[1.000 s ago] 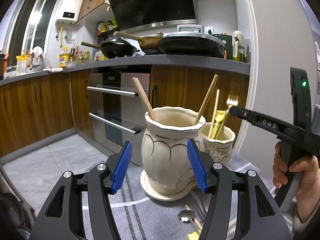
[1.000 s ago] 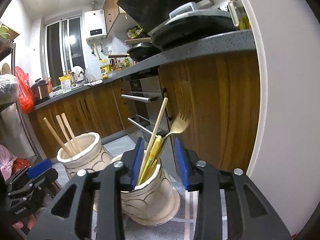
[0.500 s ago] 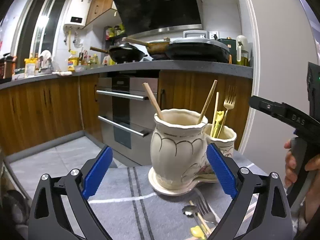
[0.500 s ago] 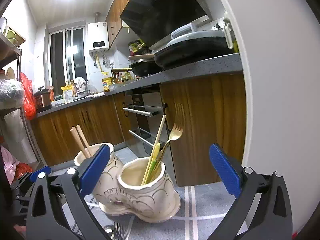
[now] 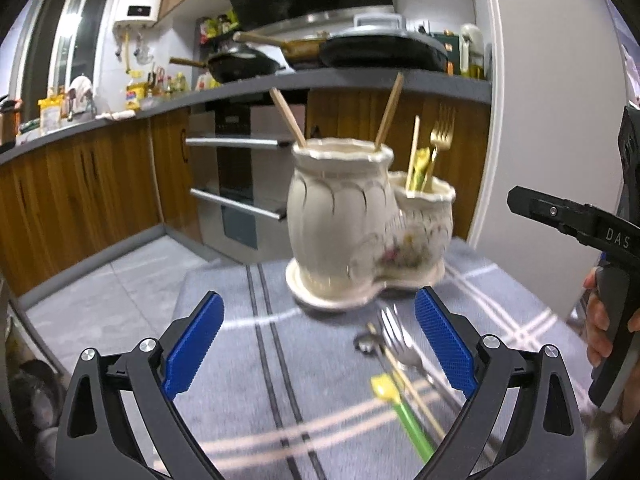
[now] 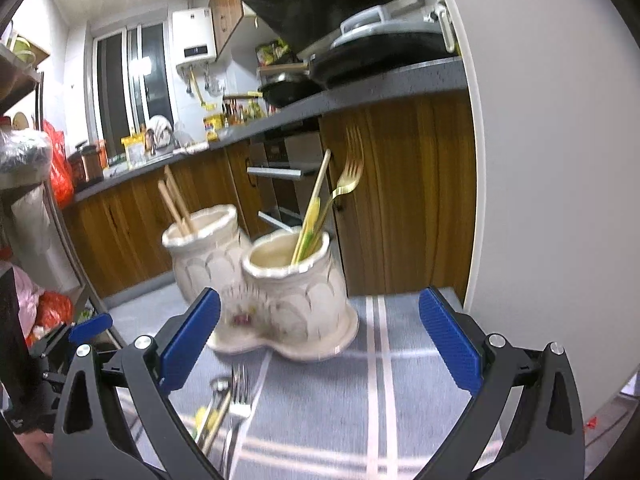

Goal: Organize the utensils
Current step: 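Withdraw both open grippers from the holder back over the cloth, then lower the right gripper onto the silver spoon and close on it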

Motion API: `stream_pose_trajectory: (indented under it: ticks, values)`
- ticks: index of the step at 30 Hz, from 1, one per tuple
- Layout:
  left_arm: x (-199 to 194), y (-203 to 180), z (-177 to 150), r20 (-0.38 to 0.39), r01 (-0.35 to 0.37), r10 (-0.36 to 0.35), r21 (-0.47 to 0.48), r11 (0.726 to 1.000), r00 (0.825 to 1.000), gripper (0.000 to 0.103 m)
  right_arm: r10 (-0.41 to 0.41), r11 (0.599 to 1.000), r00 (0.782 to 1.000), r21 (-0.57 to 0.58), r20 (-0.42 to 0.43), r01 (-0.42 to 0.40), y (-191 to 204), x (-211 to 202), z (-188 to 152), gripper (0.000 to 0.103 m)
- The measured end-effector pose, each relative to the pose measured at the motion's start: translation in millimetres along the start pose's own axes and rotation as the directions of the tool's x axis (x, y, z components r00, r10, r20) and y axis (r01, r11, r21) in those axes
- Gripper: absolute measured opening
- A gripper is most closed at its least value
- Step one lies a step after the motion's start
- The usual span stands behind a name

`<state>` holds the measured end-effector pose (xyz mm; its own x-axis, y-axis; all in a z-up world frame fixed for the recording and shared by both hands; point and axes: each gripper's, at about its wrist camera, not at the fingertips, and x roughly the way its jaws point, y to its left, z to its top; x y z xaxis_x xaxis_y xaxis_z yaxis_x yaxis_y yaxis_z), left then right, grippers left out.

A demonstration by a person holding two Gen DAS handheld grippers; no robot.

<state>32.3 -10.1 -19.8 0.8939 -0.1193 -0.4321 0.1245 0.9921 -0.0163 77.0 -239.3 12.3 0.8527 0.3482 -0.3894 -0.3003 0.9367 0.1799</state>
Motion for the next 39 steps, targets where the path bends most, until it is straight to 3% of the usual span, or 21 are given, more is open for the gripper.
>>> stream_pose_trajectory:
  ticks: [8,14,23,28,30,33,39]
  values:
    - [-17.3,14.2,-12.5,-0.031,0.002,-0.004,-0.057,0.998,1.000,0.096,-0.002,1.000,0.994,-0.002,-0.105,0.002,5.8,-1.5,-24.9,0.098]
    - [-23.5,24.7,-13.8,-0.043,-0.009,0.005,-0.084,0.996,0.999,0.096,-0.015,0.997,0.986,-0.078,-0.165,0.002,27.8,1.6,-39.9,0.098]
    - [-27.9,40.1,-15.4,-0.050,-0.007,0.001,-0.115,0.993,0.999,0.096,-0.011,0.986,0.959,-0.162,-0.284,-0.037,68.3,25.5,-55.7,0.098]
    - [-26.9,48.1,-15.3,-0.055,-0.001,-0.007,-0.141,0.990,0.998,0.096,-0.024,0.973,0.940,-0.226,-0.342,-0.058,96.5,43.3,-66.4,0.074]
    - [-26.9,51.1,-15.7,-0.059,0.008,-0.018,-0.156,0.988,0.998,0.096,-0.025,0.971,0.930,-0.229,-0.367,-0.065,102.0,50.2,-69.4,0.054]
    - [-27.1,52.0,-16.0,-0.060,0.012,-0.022,-0.158,0.987,0.998,0.096,-0.027,0.971,0.919,-0.227,-0.393,-0.069,108.0,60.2,-70.0,0.038]
    - [-27.5,54.4,-15.0,-0.054,0.024,-0.034,-0.174,0.984,0.998,0.096,-0.011,0.979,0.894,-0.189,-0.448,-0.083,112.4,77.8,-67.4,0.019]
